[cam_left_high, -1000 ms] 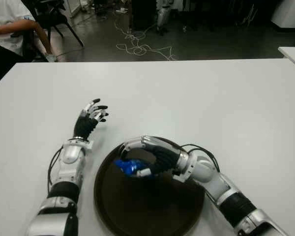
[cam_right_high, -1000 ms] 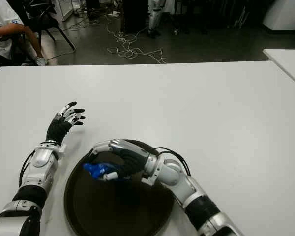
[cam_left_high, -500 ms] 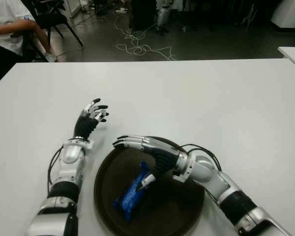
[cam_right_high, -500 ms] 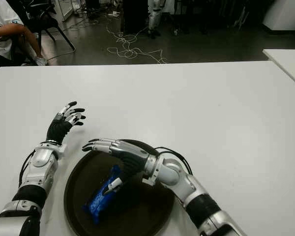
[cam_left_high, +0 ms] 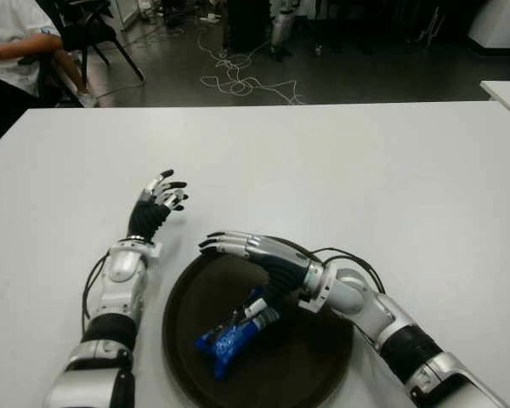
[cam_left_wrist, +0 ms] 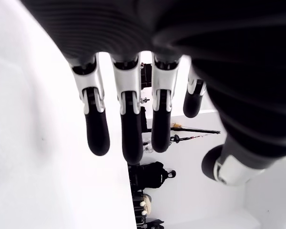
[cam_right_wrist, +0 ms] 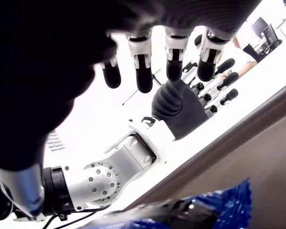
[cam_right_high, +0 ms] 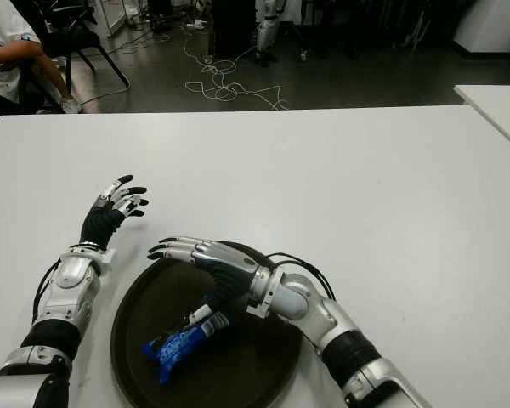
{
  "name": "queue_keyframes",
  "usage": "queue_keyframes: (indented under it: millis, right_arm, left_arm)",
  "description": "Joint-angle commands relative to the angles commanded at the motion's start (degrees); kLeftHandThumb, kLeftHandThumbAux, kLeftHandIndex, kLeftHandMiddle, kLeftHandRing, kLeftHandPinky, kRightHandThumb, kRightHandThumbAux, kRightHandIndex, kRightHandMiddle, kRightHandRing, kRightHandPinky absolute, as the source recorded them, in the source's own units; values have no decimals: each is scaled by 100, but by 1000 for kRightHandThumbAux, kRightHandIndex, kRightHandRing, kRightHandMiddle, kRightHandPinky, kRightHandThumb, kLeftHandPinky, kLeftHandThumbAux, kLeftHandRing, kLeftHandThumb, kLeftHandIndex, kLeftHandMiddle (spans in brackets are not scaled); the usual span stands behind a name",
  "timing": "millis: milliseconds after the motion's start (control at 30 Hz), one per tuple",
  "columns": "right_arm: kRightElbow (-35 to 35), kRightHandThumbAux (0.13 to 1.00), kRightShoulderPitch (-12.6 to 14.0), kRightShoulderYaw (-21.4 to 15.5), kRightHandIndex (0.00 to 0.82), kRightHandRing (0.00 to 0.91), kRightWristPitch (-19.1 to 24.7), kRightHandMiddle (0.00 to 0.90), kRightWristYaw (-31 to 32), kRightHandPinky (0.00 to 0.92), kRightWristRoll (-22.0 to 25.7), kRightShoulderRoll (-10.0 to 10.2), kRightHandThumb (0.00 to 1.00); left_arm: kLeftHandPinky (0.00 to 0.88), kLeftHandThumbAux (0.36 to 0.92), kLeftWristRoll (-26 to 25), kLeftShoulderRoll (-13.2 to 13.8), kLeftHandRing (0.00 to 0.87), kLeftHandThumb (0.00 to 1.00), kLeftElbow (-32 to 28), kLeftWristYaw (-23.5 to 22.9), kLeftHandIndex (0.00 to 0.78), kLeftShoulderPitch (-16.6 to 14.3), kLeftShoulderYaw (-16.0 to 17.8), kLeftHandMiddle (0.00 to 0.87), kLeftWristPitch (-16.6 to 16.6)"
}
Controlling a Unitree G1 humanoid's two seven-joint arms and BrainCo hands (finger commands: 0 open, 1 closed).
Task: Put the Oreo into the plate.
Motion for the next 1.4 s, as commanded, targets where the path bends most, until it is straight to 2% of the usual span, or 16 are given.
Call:
queue_keyframes:
  millis: [533,700,900,1033,1167,1400]
  right_arm:
    - [-200,667,-184,-153,0,0,119,0,211,0,267,-52,0]
    - [-367,677,-326,-387,0,0,130,0,256,0,568,-91,0]
    - [-480,659,-482,-627,0,0,60,0,134,0,671,-95,0]
    - [-557,653,-663,-881,0,0,49,0,118,0,833,-195,0]
    - [-487,650,-716,-1047,0,0,-64,0,-9,0,916,-167,0]
    - [-554,647,-751,-1186,0,0,-20,0,-52,0,1062,-144,0]
  left_arm:
    - [379,645,-4,22,330,236,204,-13,168,-104,47,307,-53]
    - [375,639,71,46,333,203,373,65,177,-174,31,312,-105]
    - [301,630,127,94,290,167,678,135,182,-298,38,293,-138]
    - [278,647,40,115,264,158,795,1,175,-333,91,276,-108]
    - [322,676,-52,88,279,192,793,-125,157,-324,140,272,-163]
    - [330,675,-118,66,284,225,681,-216,138,-260,174,270,-257]
